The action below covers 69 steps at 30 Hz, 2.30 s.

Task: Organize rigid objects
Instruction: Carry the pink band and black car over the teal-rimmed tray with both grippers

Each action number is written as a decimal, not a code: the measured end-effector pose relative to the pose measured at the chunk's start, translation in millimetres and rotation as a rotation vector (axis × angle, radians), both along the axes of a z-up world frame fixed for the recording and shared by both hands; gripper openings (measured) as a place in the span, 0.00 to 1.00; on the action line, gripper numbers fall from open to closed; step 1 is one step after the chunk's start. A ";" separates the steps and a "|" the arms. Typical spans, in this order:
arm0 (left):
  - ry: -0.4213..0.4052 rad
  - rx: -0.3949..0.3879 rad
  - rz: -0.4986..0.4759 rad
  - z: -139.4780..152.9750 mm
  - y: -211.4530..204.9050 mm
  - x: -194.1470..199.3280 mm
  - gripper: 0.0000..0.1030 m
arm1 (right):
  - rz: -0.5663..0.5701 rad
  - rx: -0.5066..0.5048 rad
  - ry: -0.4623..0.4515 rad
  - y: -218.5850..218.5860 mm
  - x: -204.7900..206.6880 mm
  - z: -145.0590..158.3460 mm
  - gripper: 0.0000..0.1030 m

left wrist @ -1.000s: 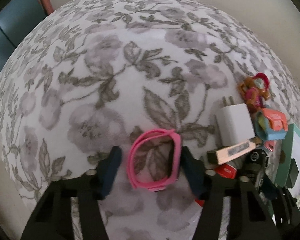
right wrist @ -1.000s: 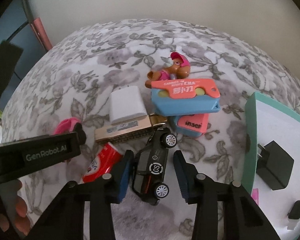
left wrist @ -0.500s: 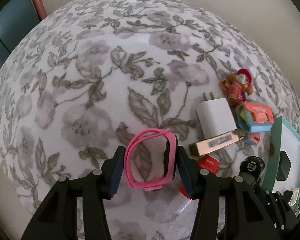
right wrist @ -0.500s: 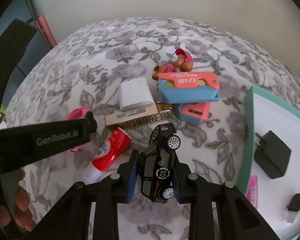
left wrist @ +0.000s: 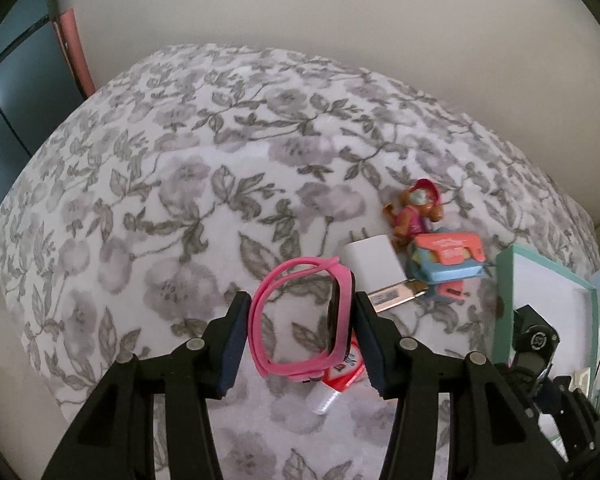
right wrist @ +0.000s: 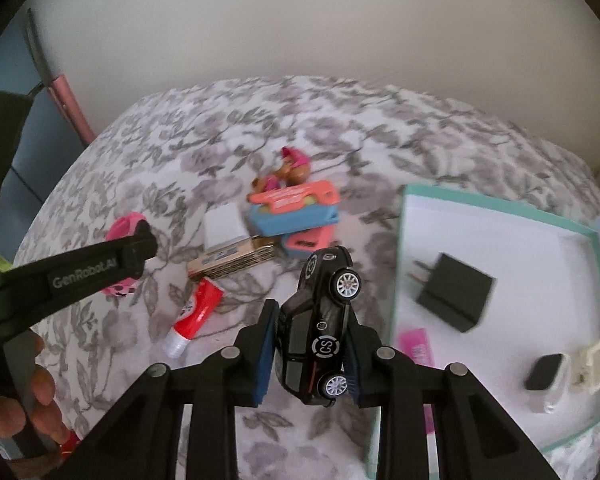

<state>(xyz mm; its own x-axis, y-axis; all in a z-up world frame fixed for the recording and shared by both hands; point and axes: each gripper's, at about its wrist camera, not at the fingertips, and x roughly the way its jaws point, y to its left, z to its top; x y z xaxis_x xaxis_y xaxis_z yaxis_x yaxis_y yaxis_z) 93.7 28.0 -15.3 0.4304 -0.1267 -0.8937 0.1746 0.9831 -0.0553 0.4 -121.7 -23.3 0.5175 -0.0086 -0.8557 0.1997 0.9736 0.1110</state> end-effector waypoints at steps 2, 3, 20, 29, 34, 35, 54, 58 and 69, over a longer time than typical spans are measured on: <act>-0.012 0.006 -0.017 2.1 -7.8 -2.8 0.51 | -0.019 -0.004 -0.006 -6.0 -5.3 5.2 0.30; -0.020 0.011 -0.029 3.8 -11.0 -5.3 0.51 | -0.030 -0.001 -0.007 -9.9 -7.4 7.3 0.30; -0.054 -0.031 -0.333 16.7 -116.2 -68.4 0.51 | -0.291 -0.007 0.007 -99.6 -43.5 19.4 0.30; -0.086 0.036 -0.495 7.2 -174.2 -105.6 0.51 | -0.477 0.041 0.039 -158.6 -71.6 9.1 0.31; -0.093 0.060 -0.559 -1.3 -197.8 -120.1 0.51 | -0.542 0.017 0.049 -175.7 -81.4 6.5 0.31; -0.097 0.066 -0.571 -2.9 -201.9 -122.1 0.51 | -0.552 0.014 0.050 -178.5 -83.1 5.7 0.31; -0.062 0.089 -0.614 -26.2 -214.0 -124.0 0.52 | -0.610 0.017 0.096 -200.2 -89.3 -14.8 0.31; -0.054 0.088 -0.611 -28.0 -213.6 -122.8 0.52 | -0.606 0.019 0.101 -199.8 -88.1 -16.5 0.31; -0.033 0.098 -0.606 -33.8 -213.1 -119.5 0.54 | -0.589 0.014 0.124 -198.5 -85.4 -23.2 0.31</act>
<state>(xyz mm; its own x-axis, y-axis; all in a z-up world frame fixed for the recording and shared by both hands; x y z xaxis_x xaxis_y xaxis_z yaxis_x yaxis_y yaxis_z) -25.8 -185.0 -49.1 0.3350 -0.2753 -0.9011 0.7043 0.7084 0.0454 -85.0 -320.2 -46.6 0.3250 -0.2517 -0.9116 0.7173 0.6938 0.0641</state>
